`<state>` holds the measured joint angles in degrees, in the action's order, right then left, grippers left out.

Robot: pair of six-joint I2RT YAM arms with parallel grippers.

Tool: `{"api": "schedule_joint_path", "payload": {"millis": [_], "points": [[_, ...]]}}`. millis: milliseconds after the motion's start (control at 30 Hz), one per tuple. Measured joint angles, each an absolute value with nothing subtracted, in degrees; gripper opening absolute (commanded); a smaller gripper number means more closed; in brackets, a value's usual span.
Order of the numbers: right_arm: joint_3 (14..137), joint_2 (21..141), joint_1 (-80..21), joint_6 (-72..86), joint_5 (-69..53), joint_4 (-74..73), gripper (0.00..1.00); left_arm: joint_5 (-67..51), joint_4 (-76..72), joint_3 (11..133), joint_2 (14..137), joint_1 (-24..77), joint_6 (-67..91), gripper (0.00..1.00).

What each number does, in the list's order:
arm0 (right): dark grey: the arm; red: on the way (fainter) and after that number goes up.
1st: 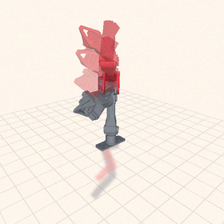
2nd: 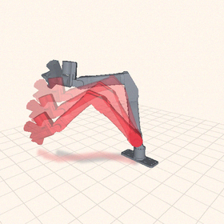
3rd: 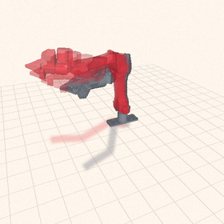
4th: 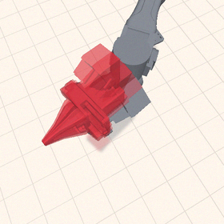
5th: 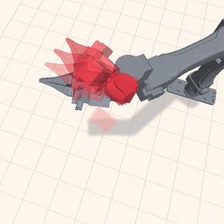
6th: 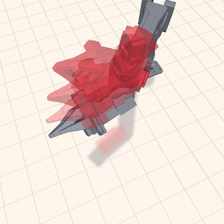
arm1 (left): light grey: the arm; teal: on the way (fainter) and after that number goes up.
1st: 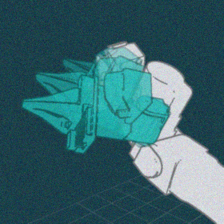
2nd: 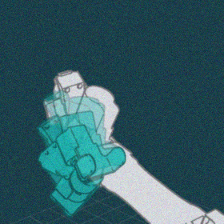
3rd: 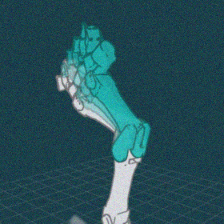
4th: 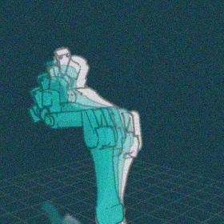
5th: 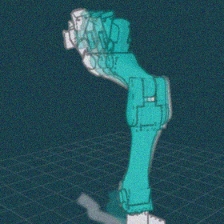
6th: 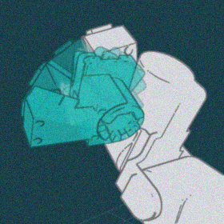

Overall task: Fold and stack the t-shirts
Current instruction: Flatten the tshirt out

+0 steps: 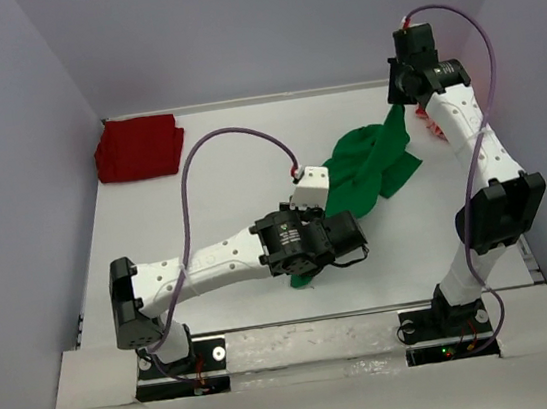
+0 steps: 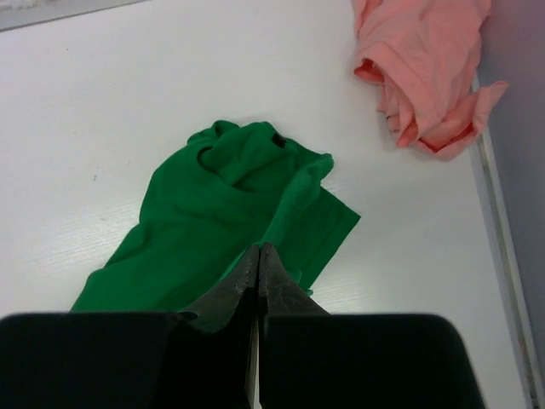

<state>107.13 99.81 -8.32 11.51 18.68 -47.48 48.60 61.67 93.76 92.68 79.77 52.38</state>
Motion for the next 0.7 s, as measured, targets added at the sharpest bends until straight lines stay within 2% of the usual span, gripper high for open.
{"api": "schedule_joint_path", "payload": {"millis": [167,333,500,700], "points": [[125.7,102.6,-8.3,8.9,20.8,-53.4,0.0,52.6,63.5,98.3,86.5,74.0,49.5,0.0],[142.4,100.5,-8.3,5.8,22.5,-54.8,0.0,58.9,64.3,114.3,80.4,70.2,42.4,0.0],[146.1,91.7,-8.3,2.7,23.8,-54.5,0.0,64.3,62.1,126.1,74.0,70.2,34.3,0.0],[145.9,80.9,-8.3,0.3,23.5,-54.3,0.0,66.5,57.0,122.5,65.9,70.1,25.6,0.0]]}}
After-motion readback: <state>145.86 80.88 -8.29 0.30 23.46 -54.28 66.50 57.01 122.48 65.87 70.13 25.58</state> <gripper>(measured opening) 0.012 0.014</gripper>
